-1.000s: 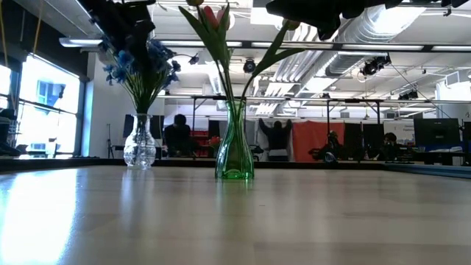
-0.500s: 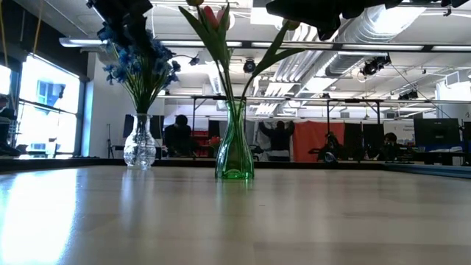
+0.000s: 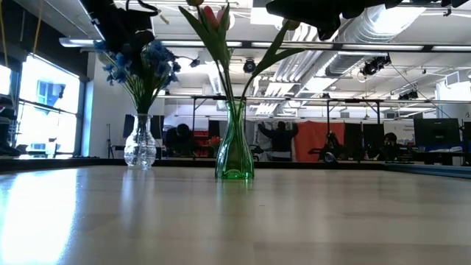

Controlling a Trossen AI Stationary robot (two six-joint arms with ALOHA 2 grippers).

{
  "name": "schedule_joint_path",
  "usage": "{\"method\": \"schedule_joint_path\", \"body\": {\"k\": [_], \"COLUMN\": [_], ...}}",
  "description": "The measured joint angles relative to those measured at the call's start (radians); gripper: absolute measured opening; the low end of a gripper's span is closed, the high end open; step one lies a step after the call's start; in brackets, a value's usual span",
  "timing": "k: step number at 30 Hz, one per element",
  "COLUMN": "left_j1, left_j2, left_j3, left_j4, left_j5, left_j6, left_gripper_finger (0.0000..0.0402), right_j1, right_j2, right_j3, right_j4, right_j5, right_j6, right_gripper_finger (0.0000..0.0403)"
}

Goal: Sort flowers into vase by color
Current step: Put the blue flowers into the transparent vase, then move the green vase to the top right of the table

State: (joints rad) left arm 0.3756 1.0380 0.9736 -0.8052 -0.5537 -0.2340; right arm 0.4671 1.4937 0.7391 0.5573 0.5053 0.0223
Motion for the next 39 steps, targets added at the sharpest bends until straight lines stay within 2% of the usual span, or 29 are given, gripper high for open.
{"method": "schedule_joint_path", "body": {"k": [11,20,25,36,39], "left_j1": [0.0,0.001,0.001,-0.02,-0.058], "left_j2": [-0.042,-0.129,-0.169,-0.26,-0.288], "left_j3": [-0.001,0.002,0.065,0.194,0.21], "left_j4": [0.012,0.015,0.017,-0.022,-0.111], "left_j5": [0.005,0.072,0.134,0.191,0.27], "left_j6": [0.071,0.071,0.07,0.033,0.026], "left_gripper_finger": [0.0041,0.0149,0.0189,0.0192,0.0182], "right_j1": [0.0,0.0,0.0,0.0,0.0], "right_j2": [0.0,0.0,0.0,0.0,0.0], "right_j3": [0.0,0.0,0.0,0.0,0.0], "right_j4": [0.0,0.0,0.0,0.0,-0.001], "right_j5": [0.0,0.0,0.0,0.0,0.0], "right_j6": [0.003,0.003,0.0,0.0,0.0], "right_gripper_finger": [0.0134,0.0134,0.0134,0.0134,0.0134]}}
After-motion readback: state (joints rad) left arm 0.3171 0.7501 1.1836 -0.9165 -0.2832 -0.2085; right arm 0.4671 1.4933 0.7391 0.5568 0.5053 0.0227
